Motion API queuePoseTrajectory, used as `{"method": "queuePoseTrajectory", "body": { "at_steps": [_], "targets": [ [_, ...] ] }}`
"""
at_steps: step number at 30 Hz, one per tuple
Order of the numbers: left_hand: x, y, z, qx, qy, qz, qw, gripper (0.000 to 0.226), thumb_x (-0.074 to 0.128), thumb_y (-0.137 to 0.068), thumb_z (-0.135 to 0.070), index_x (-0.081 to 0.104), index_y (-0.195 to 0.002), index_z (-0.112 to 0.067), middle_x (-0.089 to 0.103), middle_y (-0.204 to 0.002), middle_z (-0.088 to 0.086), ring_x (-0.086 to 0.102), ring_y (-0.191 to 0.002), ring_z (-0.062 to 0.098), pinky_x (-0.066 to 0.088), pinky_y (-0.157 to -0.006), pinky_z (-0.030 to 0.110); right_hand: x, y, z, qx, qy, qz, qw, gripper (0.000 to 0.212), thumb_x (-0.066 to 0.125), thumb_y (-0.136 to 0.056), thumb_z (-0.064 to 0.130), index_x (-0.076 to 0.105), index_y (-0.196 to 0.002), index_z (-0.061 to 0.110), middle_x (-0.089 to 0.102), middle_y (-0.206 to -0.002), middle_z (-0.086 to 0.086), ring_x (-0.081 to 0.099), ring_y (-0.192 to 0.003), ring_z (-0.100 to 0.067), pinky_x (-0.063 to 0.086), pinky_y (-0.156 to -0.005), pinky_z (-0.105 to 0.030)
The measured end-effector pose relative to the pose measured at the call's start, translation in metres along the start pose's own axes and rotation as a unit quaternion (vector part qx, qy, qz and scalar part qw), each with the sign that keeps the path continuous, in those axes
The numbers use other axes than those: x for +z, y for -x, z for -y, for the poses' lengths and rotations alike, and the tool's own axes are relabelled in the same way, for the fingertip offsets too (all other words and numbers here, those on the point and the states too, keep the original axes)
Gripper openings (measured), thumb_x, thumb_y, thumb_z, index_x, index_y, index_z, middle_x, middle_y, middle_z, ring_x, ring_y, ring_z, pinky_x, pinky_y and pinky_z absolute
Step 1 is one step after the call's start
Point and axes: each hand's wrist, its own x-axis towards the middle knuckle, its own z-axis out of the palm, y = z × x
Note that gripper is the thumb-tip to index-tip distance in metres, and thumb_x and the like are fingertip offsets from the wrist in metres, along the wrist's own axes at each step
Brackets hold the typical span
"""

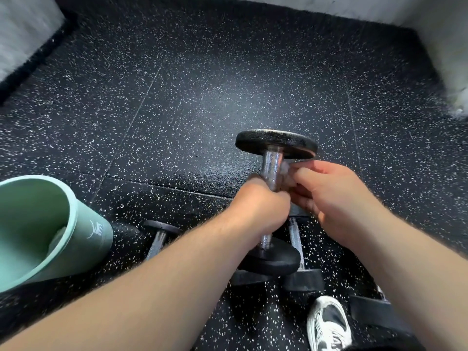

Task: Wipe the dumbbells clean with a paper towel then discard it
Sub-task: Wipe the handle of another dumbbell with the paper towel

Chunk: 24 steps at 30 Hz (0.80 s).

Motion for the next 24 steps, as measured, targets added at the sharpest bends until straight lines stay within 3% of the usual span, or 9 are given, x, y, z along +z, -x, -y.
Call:
{"method": "queuePoseTrajectory", "body": {
  "at_steps": [3,7,10,12,16,17,19,21,24],
  "targets": [
    [0.0,0.0,0.0,-0.001,0.0,-0.006,1.0,0.031,0.051,-0.071,-0.027,0.063,-0.098,-0.019,0.063,-0.08,0.005,0.056,-0.07,0.024,0.039,-0.059,0.028,0.0,0.002,-0.001,-0.018,-0.01,0.015,1.0,0.023,0.072,-0.081,0.002,0.079,-0.07,0.021,0.069,-0.084,-0.017,0.054,-0.085,-0.031,0.038,-0.08,-0.048],
    [-0.001,0.0,0.0,0.004,-0.011,-0.003,1.0,0.037,0.049,-0.066,-0.028,0.063,-0.098,-0.017,0.058,-0.075,0.002,0.053,-0.069,0.023,0.049,-0.063,0.035,0.0,0.0,-0.003,-0.016,-0.026,0.03,0.999,0.01,0.074,-0.084,0.015,0.076,-0.074,0.014,0.069,-0.084,-0.016,0.056,-0.084,-0.031,0.039,-0.079,-0.049],
    [-0.001,0.002,0.0,-0.002,-0.022,0.005,1.0,0.034,0.05,-0.067,-0.027,0.061,-0.098,-0.017,0.056,-0.075,0.001,0.053,-0.069,0.024,0.054,-0.067,0.042,-0.001,0.0,-0.005,-0.011,-0.025,0.035,0.999,0.015,0.078,-0.084,0.024,0.071,-0.08,0.012,0.067,-0.08,-0.014,0.056,-0.081,-0.03,0.042,-0.079,-0.05],
    [0.001,0.004,0.0,-0.002,-0.028,0.005,1.0,0.032,0.051,-0.071,-0.026,0.058,-0.101,-0.019,0.061,-0.08,0.003,0.057,-0.071,0.025,0.048,-0.063,0.035,0.002,0.002,-0.006,-0.018,-0.027,0.032,0.999,0.026,0.084,-0.074,0.024,0.065,-0.083,0.008,0.067,-0.079,-0.015,0.058,-0.079,-0.027,0.046,-0.08,-0.047],
    [0.005,0.005,-0.003,0.026,-0.031,0.013,0.999,0.046,0.049,-0.071,-0.024,0.059,-0.116,-0.03,0.067,-0.085,0.003,0.067,-0.081,0.031,0.045,-0.059,0.026,0.003,0.003,-0.013,-0.03,0.075,-0.034,0.996,0.072,0.088,-0.039,0.07,0.066,-0.081,0.015,0.076,-0.083,-0.01,0.067,-0.077,-0.025,0.054,-0.078,-0.053],
    [0.006,0.005,-0.004,0.035,-0.029,0.02,0.999,0.047,0.049,-0.075,-0.021,0.06,-0.119,-0.035,0.067,-0.083,-0.001,0.067,-0.08,0.029,0.043,-0.057,0.024,0.002,0.003,-0.014,-0.03,0.116,-0.045,0.992,0.075,0.083,-0.043,0.077,0.07,-0.086,0.017,0.077,-0.084,-0.003,0.071,-0.079,-0.025,0.058,-0.081,-0.052],
    [0.007,0.004,-0.004,0.034,-0.02,0.023,0.999,0.041,0.051,-0.079,-0.024,0.061,-0.117,-0.038,0.065,-0.079,-0.004,0.068,-0.077,0.028,0.042,-0.056,0.023,0.002,0.009,-0.012,-0.043,0.209,-0.055,0.975,0.052,0.071,-0.072,0.071,0.074,-0.091,0.022,0.077,-0.082,0.004,0.072,-0.082,-0.021,0.057,-0.077,-0.04],
    [0.007,0.004,-0.003,0.021,-0.026,0.005,0.999,0.023,0.056,-0.082,-0.033,0.063,-0.103,-0.027,0.061,-0.071,-0.001,0.063,-0.065,0.028,0.04,-0.056,0.024,0.004,0.015,-0.009,-0.048,0.275,-0.063,0.958,0.042,0.056,-0.093,0.06,0.073,-0.09,0.022,0.075,-0.084,0.002,0.069,-0.084,-0.024,0.051,-0.072,-0.033],
    [0.005,0.005,-0.003,0.018,-0.016,-0.001,1.0,0.02,0.059,-0.088,-0.035,0.064,-0.093,-0.016,0.059,-0.065,0.0,0.053,-0.057,0.023,0.039,-0.054,0.024,0.005,0.014,-0.013,-0.037,0.231,-0.048,0.971,0.048,0.051,-0.093,0.062,0.074,-0.089,0.021,0.077,-0.085,-0.003,0.07,-0.087,-0.03,0.055,-0.085,-0.043]
  ]
}}
